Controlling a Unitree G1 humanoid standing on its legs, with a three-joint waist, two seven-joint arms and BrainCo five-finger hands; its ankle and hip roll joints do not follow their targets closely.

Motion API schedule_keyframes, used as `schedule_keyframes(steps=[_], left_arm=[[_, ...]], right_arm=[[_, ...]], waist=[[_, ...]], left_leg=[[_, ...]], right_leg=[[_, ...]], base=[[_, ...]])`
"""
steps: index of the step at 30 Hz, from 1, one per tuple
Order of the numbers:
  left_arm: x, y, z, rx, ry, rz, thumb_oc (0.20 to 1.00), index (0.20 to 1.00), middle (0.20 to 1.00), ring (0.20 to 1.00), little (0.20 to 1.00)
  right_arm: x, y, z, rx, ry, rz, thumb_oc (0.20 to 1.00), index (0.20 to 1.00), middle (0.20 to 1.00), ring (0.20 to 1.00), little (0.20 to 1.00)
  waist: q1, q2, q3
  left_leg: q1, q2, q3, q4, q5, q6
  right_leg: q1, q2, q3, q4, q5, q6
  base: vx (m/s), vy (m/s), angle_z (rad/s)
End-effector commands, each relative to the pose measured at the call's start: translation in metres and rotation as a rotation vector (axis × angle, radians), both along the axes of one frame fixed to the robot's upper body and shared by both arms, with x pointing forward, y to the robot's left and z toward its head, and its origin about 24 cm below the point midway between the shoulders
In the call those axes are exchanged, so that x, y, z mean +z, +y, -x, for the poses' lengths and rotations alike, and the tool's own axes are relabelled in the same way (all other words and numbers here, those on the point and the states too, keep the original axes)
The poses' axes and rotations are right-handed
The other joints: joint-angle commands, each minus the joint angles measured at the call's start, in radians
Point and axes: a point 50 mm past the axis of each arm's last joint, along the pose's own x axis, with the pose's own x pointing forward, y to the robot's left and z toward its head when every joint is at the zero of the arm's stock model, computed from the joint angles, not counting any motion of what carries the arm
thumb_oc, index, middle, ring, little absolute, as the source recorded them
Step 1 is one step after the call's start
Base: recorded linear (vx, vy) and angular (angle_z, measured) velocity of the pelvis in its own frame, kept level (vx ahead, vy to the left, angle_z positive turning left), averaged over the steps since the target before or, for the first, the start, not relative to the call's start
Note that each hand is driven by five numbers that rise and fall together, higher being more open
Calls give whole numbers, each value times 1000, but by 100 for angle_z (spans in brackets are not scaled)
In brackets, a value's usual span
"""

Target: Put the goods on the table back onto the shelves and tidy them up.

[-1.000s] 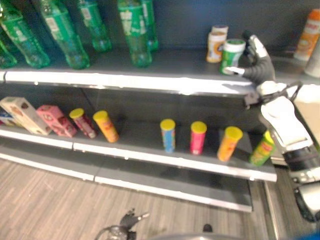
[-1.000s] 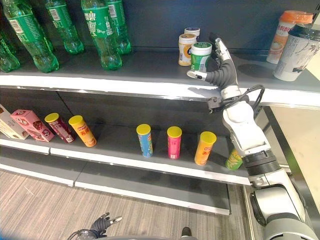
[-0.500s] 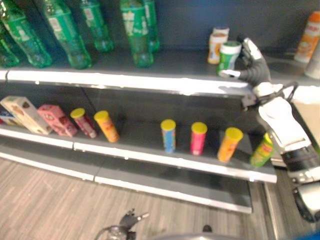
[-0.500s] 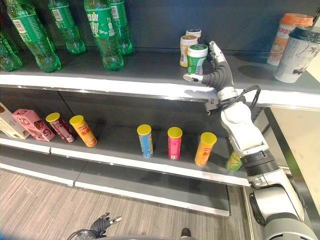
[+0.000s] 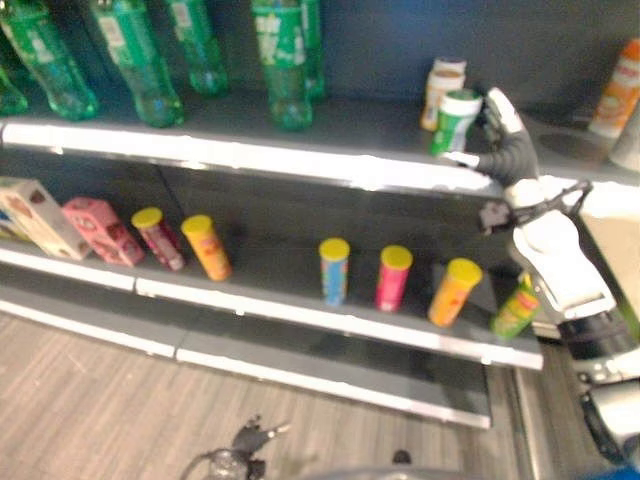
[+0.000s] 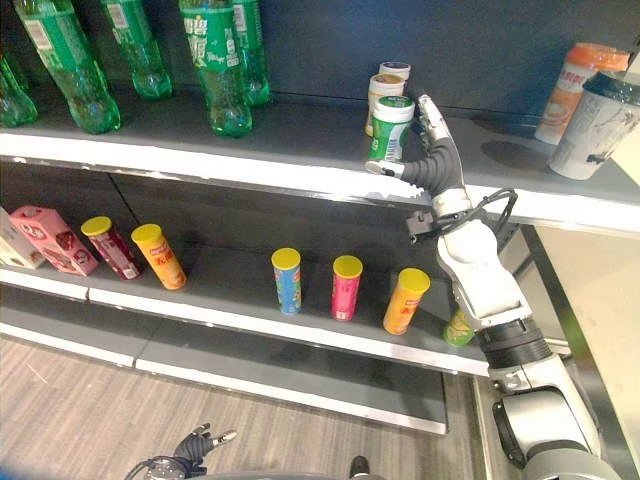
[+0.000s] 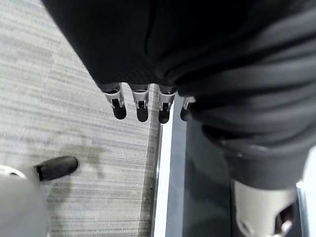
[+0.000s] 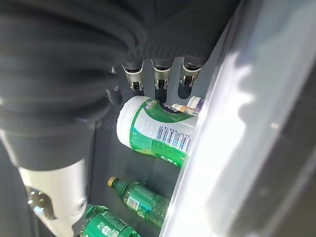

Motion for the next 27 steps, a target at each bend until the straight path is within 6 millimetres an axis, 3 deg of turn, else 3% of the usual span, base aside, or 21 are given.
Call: schedule_keyframes(steps=[1, 7, 16, 21, 22, 23, 27], left_arm=[[10, 20, -27, -38, -39, -97, 1000, 1000, 1000, 1000, 1000], [12, 26, -27, -21, -34, -126, 1000, 1000, 1000, 1000, 1000], [12, 22, -30, -25, -47, -133, 1000, 1000, 1000, 1000, 1000], [12, 15, -33, -33, -68, -113, 1000, 1000, 1000, 1000, 1000], [12, 14, -33, -37, -69, -109, 1000, 1000, 1000, 1000, 1000], [12, 14, -33, -37, -69, -109, 1000, 1000, 1000, 1000, 1000], [11, 10, -32, -75, -73, -91, 1000, 1000, 1000, 1000, 1000]], right_arm=[[0, 6, 0, -5, -28, -22, 1000, 1000, 1000, 1000, 1000], [-12, 17, 3, 3, -19, -30, 1000, 1000, 1000, 1000, 1000], [-11, 4, 1, -114, -48, 14, 1000, 1000, 1000, 1000, 1000], [20, -21, 15, -290, -224, 136, 1000, 1000, 1000, 1000, 1000], [45, -29, 27, -343, -354, 160, 1000, 1000, 1000, 1000, 1000], [45, -29, 27, -343, -353, 160, 1000, 1000, 1000, 1000, 1000], [98, -43, 57, -363, -620, 149, 1000, 1000, 1000, 1000, 1000]], waist=[[30, -41, 29], [43, -59, 39], [41, -44, 40], [23, -5, 28], [16, 17, 23], [16, 17, 23], [-5, 52, 6]], left_leg=[[-14, 24, 138, 9, 31, -76], [-14, 25, 148, 9, 35, -79], [-7, 26, 149, 9, 37, -84], [-5, 25, 144, 9, 31, -82], [-1, 24, 140, 9, 27, -80], [-1, 24, 140, 9, 27, -81], [2, 22, 134, 9, 22, -79]], right_leg=[[128, -38, -76, 32, -153, 43], [124, -45, -83, 35, -151, 42], [136, -50, -90, 39, -150, 40], [138, -47, -87, 36, -149, 43], [143, -44, -84, 26, -145, 46], [143, -44, -84, 26, -145, 46], [145, -41, -72, 14, -143, 54]], base=[[0, 0, 0], [0, 0, 0], [0, 0, 0], [0, 1, 1], [0, 1, 3], [0, 0, 0], [-10, -16, 0]])
